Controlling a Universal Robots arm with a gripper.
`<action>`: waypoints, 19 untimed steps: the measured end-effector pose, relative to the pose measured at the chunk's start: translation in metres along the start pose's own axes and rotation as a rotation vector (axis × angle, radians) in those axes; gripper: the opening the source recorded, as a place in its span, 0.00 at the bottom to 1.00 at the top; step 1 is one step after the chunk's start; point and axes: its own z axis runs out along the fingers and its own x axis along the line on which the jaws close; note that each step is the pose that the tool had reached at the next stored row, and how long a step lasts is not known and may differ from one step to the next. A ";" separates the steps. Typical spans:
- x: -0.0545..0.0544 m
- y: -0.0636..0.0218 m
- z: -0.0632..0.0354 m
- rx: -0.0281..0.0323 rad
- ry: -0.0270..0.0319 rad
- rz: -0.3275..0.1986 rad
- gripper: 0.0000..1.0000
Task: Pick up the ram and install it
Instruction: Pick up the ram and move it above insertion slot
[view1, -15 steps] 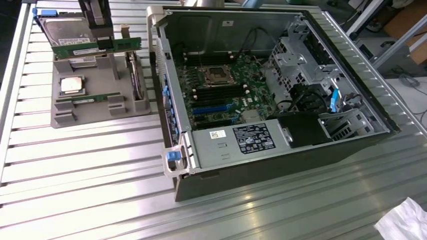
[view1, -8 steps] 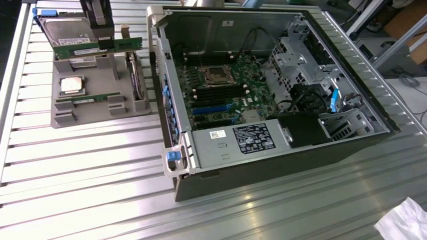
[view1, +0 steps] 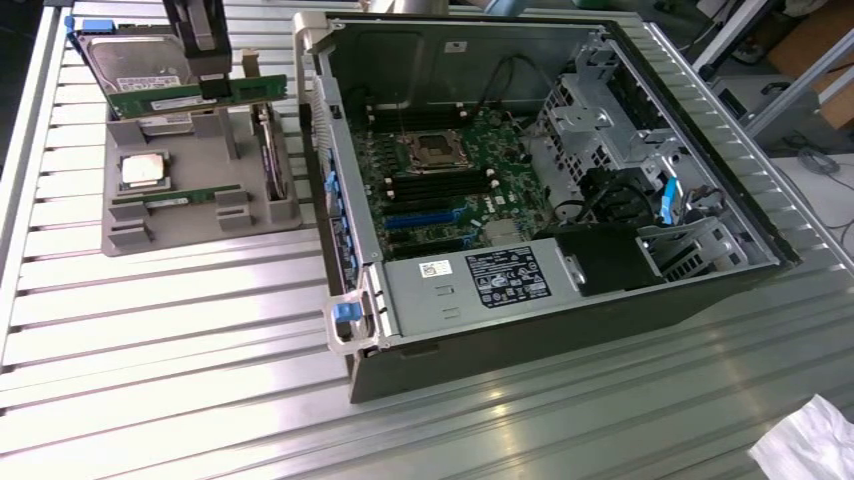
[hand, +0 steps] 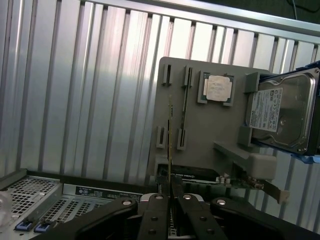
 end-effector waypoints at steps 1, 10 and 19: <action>0.000 -0.0001 0.0000 0.0000 0.0001 0.000 0.13; 0.001 -0.0036 -0.0001 -0.0009 -0.0001 0.000 0.13; 0.001 -0.0081 0.0000 -0.0019 -0.0003 0.000 0.13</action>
